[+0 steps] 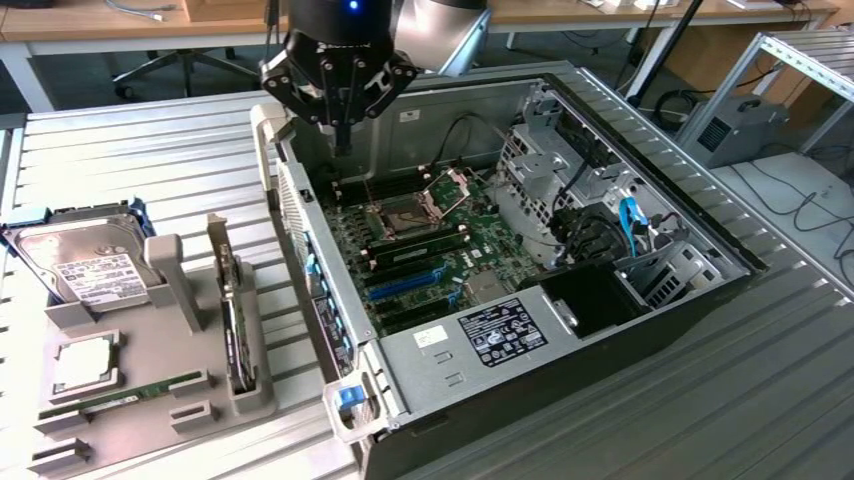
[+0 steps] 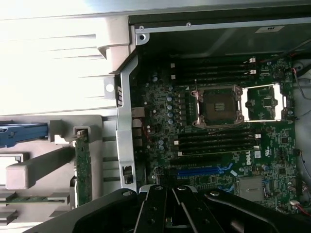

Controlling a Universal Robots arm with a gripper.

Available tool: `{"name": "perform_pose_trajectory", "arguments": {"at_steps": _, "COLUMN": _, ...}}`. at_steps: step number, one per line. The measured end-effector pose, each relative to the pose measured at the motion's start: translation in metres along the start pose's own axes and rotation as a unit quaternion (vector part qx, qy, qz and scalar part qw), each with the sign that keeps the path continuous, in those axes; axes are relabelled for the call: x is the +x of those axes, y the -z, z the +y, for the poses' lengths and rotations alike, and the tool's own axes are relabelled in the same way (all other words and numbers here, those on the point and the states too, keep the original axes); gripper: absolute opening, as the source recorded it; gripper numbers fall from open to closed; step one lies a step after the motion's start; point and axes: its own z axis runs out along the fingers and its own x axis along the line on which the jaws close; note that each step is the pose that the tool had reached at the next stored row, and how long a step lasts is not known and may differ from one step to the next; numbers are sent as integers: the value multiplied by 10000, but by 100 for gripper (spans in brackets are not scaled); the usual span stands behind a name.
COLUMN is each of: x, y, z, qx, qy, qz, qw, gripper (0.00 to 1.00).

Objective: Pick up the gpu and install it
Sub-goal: 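Reach for the gpu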

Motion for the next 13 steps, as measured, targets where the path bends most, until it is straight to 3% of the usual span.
{"name": "perform_pose_trajectory", "arguments": {"at_steps": 13, "x": 35, "y": 1, "z": -3, "qx": 0, "qy": 0, "qz": 0, "qw": 10000, "gripper": 11}}
